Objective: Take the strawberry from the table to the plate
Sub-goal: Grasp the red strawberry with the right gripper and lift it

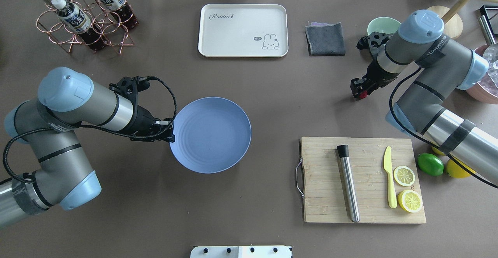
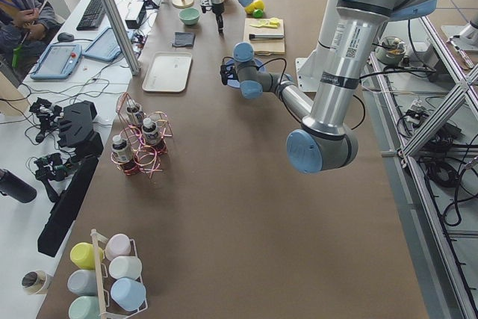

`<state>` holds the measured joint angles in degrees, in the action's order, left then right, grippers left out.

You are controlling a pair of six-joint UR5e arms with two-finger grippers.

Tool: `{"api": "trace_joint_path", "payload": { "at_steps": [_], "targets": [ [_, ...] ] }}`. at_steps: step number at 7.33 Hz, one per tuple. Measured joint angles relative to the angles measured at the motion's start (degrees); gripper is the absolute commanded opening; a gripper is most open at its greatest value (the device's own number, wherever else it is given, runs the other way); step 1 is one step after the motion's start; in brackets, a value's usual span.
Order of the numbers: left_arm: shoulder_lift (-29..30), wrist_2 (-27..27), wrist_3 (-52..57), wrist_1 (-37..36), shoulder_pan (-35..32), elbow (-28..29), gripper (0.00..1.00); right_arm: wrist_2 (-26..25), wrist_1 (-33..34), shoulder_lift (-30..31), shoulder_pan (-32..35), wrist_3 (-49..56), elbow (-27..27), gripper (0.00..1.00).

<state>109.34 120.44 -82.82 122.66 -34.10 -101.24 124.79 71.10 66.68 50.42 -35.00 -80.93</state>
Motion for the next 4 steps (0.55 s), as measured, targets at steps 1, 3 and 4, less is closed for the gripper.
{"api": "trace_joint_path", "payload": {
  "at_steps": [1, 3, 4],
  "targets": [
    [0.8, -0.7, -0.7, -0.7, 1.0, 0.1, 0.00, 0.0, 0.0, -0.1, 0.0, 0.0, 0.0, 0.00],
    [2.5, -2.5, -1.3, -1.3, 2.6, 1.3, 0.00, 0.3, 0.0, -0.4, 0.0, -0.1, 0.0, 0.00],
    [3.9, -3.3, -1.4, -1.3, 3.2, 2.6, 0.00, 0.9, 0.2, -1.4, 0.1, -0.3, -0.1, 0.00]
  ]
}}
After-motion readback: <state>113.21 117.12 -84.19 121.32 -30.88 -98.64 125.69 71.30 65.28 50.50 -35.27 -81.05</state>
